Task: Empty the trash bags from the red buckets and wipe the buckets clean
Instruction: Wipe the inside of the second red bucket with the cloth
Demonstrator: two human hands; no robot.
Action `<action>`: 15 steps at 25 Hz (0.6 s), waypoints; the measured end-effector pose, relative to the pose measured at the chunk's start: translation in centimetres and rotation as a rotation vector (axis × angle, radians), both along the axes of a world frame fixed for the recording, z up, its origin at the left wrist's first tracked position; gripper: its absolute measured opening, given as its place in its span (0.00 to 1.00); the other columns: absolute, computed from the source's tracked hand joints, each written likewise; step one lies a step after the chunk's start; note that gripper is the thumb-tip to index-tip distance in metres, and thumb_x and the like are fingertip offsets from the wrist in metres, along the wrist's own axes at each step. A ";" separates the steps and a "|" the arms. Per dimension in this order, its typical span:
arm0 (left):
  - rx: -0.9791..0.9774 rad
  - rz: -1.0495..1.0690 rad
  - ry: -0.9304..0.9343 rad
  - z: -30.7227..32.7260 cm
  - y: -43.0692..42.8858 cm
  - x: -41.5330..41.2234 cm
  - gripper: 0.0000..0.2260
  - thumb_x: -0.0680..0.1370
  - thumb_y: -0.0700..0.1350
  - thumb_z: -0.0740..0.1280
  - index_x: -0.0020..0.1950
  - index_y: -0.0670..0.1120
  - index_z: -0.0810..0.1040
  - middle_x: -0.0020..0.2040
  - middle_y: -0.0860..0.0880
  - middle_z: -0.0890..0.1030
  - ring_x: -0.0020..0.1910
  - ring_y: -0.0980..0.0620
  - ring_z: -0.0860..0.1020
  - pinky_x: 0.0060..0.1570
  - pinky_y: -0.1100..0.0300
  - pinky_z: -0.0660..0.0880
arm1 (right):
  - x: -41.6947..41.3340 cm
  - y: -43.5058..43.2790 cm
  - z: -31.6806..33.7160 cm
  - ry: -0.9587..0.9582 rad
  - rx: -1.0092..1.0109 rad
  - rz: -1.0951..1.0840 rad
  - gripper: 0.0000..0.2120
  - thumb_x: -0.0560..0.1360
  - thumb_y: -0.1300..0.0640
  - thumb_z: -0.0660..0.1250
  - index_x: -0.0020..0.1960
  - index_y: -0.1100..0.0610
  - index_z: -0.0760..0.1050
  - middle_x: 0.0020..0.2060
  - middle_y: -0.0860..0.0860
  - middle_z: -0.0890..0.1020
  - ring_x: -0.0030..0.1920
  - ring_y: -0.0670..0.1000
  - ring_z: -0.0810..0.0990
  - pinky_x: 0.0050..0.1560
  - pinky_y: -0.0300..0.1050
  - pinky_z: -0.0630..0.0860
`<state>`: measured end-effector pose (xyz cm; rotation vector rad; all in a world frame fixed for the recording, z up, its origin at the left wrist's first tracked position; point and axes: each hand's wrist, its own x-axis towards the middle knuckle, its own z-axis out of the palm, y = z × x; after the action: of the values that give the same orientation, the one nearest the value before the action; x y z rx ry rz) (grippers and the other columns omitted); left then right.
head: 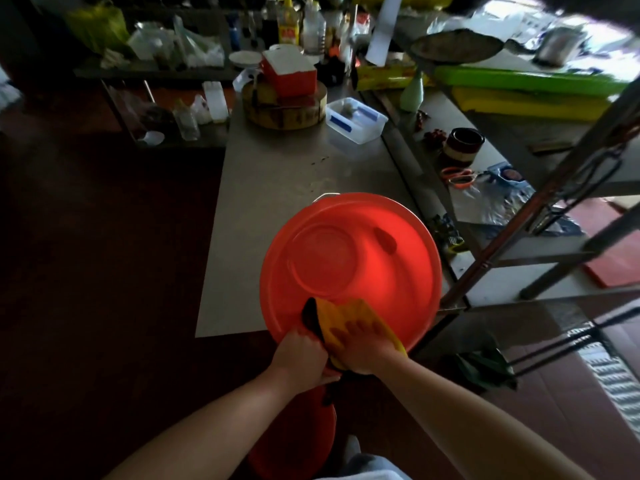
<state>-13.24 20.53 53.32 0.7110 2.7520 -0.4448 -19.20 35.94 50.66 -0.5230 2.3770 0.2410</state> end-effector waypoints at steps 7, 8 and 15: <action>-0.002 -0.033 0.017 0.6 -0.3 0.2 0.27 0.79 0.67 0.58 0.54 0.44 0.82 0.53 0.43 0.83 0.53 0.42 0.80 0.56 0.49 0.67 | -0.3 4.0 1.9 0.189 0.197 -0.061 0.31 0.80 0.36 0.49 0.81 0.45 0.55 0.82 0.57 0.51 0.81 0.59 0.45 0.75 0.64 0.37; -0.012 -0.034 0.009 0.7 -0.3 0.2 0.27 0.79 0.67 0.58 0.54 0.45 0.81 0.53 0.44 0.83 0.52 0.43 0.80 0.56 0.50 0.68 | 0.3 3.4 1.7 0.153 0.173 -0.092 0.32 0.80 0.35 0.47 0.81 0.45 0.53 0.82 0.56 0.49 0.81 0.60 0.44 0.75 0.65 0.37; 0.068 -0.011 0.011 1.1 -1.0 0.1 0.22 0.72 0.67 0.68 0.41 0.47 0.82 0.40 0.46 0.83 0.41 0.45 0.81 0.47 0.55 0.71 | 3.6 -0.8 1.2 0.041 -0.012 -0.070 0.33 0.80 0.32 0.41 0.82 0.43 0.47 0.82 0.52 0.51 0.81 0.60 0.48 0.76 0.66 0.45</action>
<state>-13.17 19.56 54.44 0.7421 2.7867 -0.3606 -15.56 35.17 51.86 -0.4433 2.4327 0.2078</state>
